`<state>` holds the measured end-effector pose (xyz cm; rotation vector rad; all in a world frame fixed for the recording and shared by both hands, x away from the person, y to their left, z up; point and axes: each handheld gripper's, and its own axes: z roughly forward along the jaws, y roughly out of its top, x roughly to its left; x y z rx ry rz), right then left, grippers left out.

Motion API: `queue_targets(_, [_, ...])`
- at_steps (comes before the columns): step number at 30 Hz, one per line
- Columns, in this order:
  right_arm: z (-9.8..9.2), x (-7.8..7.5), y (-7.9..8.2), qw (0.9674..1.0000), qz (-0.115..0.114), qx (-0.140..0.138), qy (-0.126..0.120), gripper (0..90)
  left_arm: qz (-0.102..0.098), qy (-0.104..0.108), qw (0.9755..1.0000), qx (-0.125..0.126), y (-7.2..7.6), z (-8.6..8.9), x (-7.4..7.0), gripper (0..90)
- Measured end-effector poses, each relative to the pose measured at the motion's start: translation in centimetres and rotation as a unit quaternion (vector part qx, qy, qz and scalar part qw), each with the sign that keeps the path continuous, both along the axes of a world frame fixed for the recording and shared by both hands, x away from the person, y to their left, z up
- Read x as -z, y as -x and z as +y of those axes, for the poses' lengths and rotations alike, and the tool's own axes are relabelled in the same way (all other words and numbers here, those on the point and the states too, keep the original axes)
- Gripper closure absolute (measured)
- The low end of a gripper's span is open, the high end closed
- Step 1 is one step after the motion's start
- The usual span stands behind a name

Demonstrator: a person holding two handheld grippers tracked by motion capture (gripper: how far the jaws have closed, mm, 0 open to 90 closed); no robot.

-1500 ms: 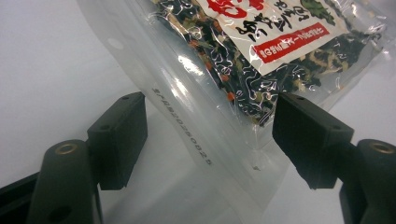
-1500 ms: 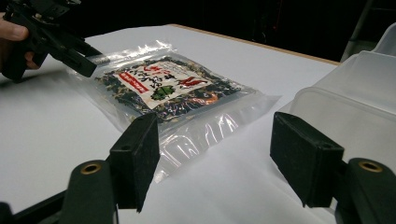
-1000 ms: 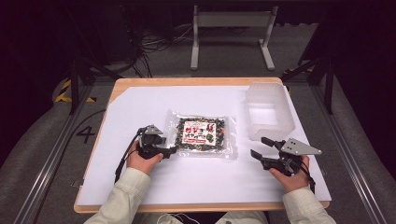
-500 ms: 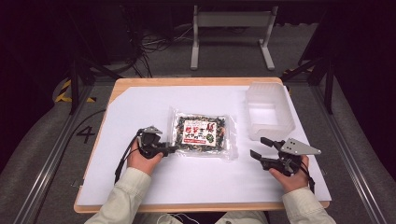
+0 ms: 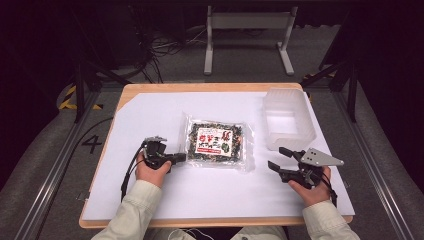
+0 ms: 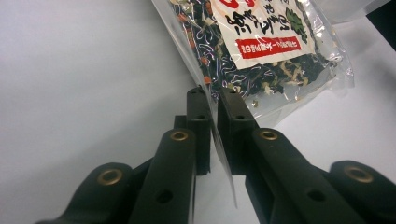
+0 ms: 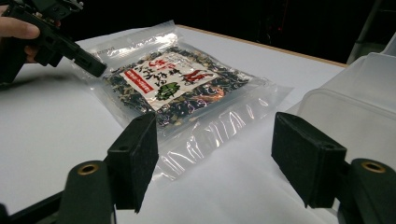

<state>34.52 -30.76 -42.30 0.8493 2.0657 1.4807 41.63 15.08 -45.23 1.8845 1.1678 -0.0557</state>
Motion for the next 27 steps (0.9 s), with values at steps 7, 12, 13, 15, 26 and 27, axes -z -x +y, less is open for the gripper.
queue_targets(7, [0.0,0.0,0.0,1.0,0.0,-0.001,0.001,31.8,-0.026,0.029,0.9992,-0.001,0.5,0.3,-1.1,89.2])
queue_targets(12, [0.1,0.0,0.0,1.0,-0.001,-0.001,0.002,31.7,-0.038,0.051,0.9979,0.011,0.9,0.6,-2.1,89.2])
queue_targets(13, [0.1,0.0,0.0,1.0,-0.002,0.0,0.003,31.7,-0.04,0.055,0.9976,0.012,1.1,0.6,-2.3,89.2])
queue_targets(15, [0.0,0.0,0.0,1.0,-0.005,0.0,0.002,31.8,-0.044,0.061,0.9971,0.015,1.3,0.7,-2.6,89.2])
queue_targets(26, [0.2,0.0,0.0,1.0,-0.005,-0.002,-0.001,32.0,-0.122,0.059,0.9893,0.054,3.6,0.7,-7.3,89.4])
queue_targets(27, [0.2,-0.1,0.0,1.0,-0.004,-0.002,-0.001,32.2,-0.133,0.055,0.9877,0.06,3.8,0.7,-8.0,89.4])
